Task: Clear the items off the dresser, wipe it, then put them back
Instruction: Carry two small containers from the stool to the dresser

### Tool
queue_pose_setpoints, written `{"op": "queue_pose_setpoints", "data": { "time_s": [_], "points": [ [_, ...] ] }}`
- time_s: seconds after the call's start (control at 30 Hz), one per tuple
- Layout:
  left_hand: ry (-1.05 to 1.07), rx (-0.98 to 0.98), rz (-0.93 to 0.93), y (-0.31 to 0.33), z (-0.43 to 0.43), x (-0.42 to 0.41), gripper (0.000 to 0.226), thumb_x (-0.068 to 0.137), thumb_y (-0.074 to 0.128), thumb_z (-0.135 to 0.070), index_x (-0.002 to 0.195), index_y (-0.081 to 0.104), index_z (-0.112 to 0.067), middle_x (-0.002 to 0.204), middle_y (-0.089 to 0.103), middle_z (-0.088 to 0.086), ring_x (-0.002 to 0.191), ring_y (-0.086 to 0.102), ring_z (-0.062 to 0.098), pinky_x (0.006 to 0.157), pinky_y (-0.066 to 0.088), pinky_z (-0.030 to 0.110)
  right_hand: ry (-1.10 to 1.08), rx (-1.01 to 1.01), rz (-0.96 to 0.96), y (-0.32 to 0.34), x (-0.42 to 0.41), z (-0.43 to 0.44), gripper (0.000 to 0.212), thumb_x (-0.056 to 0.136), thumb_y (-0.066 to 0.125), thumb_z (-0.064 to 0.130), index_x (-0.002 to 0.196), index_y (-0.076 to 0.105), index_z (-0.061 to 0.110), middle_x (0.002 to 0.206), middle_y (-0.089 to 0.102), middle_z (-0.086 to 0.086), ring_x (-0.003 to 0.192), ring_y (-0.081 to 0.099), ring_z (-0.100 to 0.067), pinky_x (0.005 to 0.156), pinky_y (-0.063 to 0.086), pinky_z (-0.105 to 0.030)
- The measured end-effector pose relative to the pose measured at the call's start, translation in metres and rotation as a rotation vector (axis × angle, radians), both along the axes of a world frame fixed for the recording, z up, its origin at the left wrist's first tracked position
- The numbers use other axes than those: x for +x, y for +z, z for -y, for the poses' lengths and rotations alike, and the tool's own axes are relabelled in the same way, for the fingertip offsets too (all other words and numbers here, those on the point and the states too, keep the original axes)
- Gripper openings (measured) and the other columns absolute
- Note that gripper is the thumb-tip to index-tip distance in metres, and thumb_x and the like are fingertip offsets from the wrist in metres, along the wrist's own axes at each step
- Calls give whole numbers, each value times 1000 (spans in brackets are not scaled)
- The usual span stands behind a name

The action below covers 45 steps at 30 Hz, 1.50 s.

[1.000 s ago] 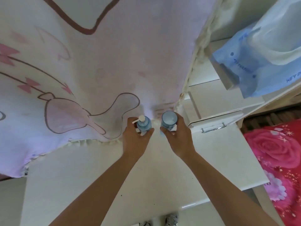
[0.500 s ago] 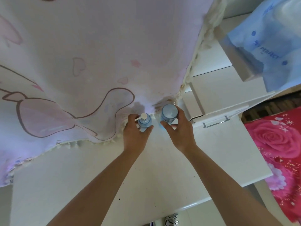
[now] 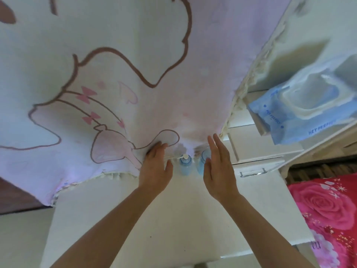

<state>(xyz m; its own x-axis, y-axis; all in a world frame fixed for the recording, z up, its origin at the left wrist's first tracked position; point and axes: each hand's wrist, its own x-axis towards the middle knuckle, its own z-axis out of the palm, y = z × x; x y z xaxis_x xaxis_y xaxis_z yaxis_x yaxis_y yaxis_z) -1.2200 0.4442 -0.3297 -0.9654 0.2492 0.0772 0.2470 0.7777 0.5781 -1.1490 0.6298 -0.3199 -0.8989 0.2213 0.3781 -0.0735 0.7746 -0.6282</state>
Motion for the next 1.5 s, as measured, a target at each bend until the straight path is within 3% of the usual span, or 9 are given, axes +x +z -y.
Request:
{"op": "queue_pose_setpoints", "data": {
  "time_s": [0.13,0.23,0.33,0.43,0.63,0.87,1.13,1.5],
  "points": [
    [140,-27,-353,61,66,31,33,90,57,-20,123,62,-14,132,60,5,119,57,22,91,53,41,163,55,-176,39,-26,47,53,101,45,19,151,31,13,160,24,-8,147,24,-21,115,34,-42],
    [311,-193,-510,98,140,76,43,93,54,-27,132,56,-9,142,51,13,129,48,30,101,42,43,338,88,-249,55,-37,111,55,99,45,21,151,30,8,160,24,-11,149,20,-25,116,29,-47],
    [587,-404,-507,133,214,142,59,96,47,-37,147,37,-10,155,29,17,142,28,35,111,27,52,540,114,-282,69,-25,191,60,99,46,23,153,24,7,162,19,-12,150,14,-27,116,25,-53],
    [847,-487,-492,169,277,223,64,96,41,-42,151,27,-12,159,17,16,147,16,34,115,20,56,738,61,-308,93,5,285,62,100,45,27,154,22,9,162,18,-10,151,12,-26,117,23,-52],
    [1289,-619,-506,215,389,407,63,98,38,-44,152,25,-15,160,14,14,148,11,31,117,15,54,1101,49,-425,151,119,470,66,99,48,28,155,19,9,163,16,-9,151,10,-25,118,21,-52],
    [1633,-704,-347,215,506,607,64,96,31,-45,154,19,-22,162,8,9,149,6,28,118,14,54,1364,59,-474,174,282,649,71,98,51,29,156,14,9,163,13,-14,151,10,-30,119,18,-52],
    [1790,-648,-285,221,629,734,64,96,27,-49,154,10,-28,162,8,10,149,5,29,118,13,54,1559,136,-420,183,418,812,74,99,47,29,157,3,15,165,1,-8,152,1,-22,122,14,-47],
    [1823,-537,-155,169,836,745,63,99,26,-53,153,4,-30,163,1,5,149,-2,23,119,10,52,1577,171,-395,146,421,1014,71,100,46,32,157,6,18,164,4,-8,152,6,-21,122,14,-44]
  ]
}}
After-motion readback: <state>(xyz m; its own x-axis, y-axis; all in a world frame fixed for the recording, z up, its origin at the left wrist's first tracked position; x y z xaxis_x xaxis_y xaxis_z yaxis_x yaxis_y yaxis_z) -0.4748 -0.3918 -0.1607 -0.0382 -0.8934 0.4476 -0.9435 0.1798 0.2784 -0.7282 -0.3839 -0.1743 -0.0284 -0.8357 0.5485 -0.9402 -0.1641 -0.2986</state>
